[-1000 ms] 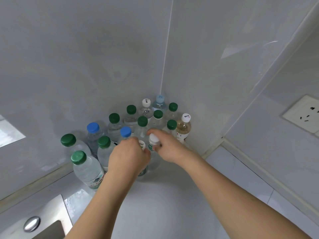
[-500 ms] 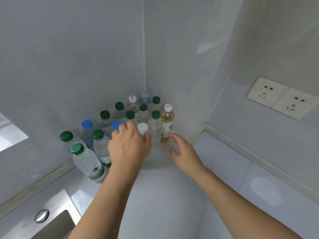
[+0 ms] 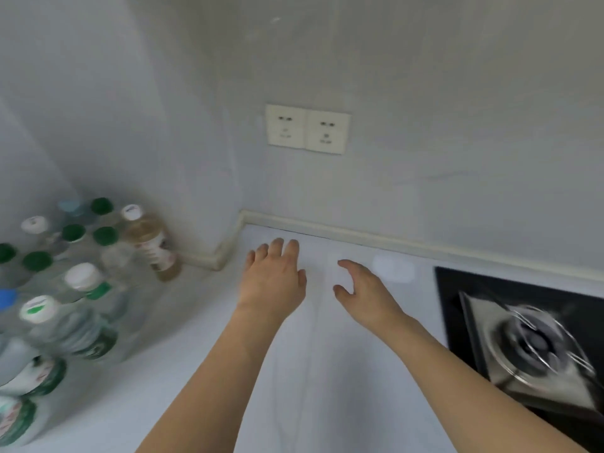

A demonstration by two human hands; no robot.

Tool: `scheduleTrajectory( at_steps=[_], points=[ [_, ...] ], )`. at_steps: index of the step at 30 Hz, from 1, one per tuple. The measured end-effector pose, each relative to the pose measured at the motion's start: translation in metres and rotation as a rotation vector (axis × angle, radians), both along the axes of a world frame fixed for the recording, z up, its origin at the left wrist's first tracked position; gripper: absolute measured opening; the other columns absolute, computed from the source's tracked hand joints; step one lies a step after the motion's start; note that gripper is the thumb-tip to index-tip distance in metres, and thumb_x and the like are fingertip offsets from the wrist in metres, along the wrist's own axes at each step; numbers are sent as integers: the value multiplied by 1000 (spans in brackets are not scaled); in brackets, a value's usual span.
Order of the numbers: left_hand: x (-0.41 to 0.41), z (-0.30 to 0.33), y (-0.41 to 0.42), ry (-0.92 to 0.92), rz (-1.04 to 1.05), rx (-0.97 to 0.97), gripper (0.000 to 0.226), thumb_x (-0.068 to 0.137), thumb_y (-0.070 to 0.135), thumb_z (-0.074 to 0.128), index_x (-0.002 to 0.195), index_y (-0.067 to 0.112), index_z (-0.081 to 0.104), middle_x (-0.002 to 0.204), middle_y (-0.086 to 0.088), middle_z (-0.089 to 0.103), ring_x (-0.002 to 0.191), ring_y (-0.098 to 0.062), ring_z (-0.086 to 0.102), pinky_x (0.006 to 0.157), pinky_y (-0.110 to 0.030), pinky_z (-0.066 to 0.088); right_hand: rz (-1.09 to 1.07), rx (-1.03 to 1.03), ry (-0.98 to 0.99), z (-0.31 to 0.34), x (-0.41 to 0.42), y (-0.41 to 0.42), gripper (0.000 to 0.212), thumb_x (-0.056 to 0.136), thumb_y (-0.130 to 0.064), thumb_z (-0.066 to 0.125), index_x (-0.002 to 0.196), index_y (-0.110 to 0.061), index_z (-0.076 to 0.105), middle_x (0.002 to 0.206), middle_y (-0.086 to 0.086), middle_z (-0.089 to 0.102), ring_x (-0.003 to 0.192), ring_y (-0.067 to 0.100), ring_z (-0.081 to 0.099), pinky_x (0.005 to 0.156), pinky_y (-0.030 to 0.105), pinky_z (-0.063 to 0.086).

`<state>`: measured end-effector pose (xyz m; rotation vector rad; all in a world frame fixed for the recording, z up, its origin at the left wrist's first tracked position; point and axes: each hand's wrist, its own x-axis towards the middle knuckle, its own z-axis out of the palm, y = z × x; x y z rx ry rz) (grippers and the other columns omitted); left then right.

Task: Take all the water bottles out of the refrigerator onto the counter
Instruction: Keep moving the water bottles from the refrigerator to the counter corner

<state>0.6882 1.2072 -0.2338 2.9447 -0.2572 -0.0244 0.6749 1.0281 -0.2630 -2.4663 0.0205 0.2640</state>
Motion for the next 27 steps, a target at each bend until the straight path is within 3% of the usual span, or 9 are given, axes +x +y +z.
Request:
scheduleTrajectory(
  at_steps=[4,8,12,15,19,27],
  points=[
    [-4,2,-80,34,-163,44,52,96,38,40,143,18,27,148,-4,33,133,-28,34,112,-40,25,-153,-22,30,14,-34,-80,54,97,-27,50,148,-20,33,152,-2,35,137,14,36,111,25,30],
    [-21,11,-152,31,-302,100,53,96,38,41,144,19,28,148,-4,34,131,-28,37,111,-41,27,-277,-16,55,28,-75,-147,51,96,-26,52,144,-20,39,144,1,44,121,16,51,99,22,37],
    [-53,25,-228,-2,-421,115,52,96,37,41,143,19,30,147,-4,36,130,-28,38,110,-40,28,-363,-33,38,37,-129,-215,52,94,-23,54,144,-18,41,136,3,54,121,19,52,102,25,37],
    [-90,35,-290,-29,-523,112,49,96,35,41,142,20,33,142,-3,42,125,-27,42,108,-38,31,-469,-17,17,46,-179,-266,42,92,-19,52,134,-20,50,122,1,62,106,19,60,95,30,47],
    [-152,45,-379,-54,-673,129,50,94,36,43,141,21,35,139,-4,45,121,-28,45,104,-39,35,-591,-7,-7,53,-261,-338,54,94,-23,53,145,-16,38,144,3,45,130,21,46,108,31,37],
    [-266,54,-521,-118,-877,214,52,95,38,43,142,18,33,142,-8,43,124,-32,45,106,-46,36,-801,-1,-54,53,-401,-443,53,94,-22,52,146,-20,37,142,1,48,124,16,50,105,31,40]
  ],
)
